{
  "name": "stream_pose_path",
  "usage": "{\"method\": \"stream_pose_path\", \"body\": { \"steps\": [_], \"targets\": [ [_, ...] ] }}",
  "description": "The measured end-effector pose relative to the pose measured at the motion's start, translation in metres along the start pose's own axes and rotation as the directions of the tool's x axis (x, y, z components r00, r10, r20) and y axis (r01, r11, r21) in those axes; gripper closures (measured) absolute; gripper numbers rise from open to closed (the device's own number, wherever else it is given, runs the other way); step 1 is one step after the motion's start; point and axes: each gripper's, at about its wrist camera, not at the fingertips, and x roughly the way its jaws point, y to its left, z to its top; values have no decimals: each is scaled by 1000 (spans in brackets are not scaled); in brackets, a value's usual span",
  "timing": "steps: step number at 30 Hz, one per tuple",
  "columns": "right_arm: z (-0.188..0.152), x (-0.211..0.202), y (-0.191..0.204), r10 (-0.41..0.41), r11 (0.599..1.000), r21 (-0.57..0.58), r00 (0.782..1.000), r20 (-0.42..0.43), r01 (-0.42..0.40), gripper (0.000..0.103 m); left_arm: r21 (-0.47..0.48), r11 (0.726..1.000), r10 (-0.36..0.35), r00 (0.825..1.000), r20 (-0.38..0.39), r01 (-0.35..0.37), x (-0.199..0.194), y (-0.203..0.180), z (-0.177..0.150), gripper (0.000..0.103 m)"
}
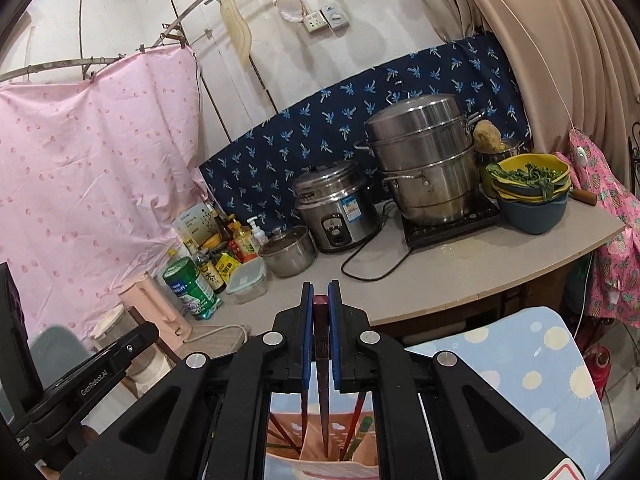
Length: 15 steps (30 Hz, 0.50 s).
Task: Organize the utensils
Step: 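Lower both chopsticks into the pink holder with both tools, then open both tools to release the chopsticks into the pink holder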
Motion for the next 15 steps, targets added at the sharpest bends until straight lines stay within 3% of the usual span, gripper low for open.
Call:
{"method": "stream_pose_path", "body": {
  "steps": [15],
  "targets": [
    [-44, 37, -14, -34, 999, -28, 992, -124, 31, 96, 15, 1000, 18, 993, -117, -16, 48, -2, -44, 96]
  ]
}}
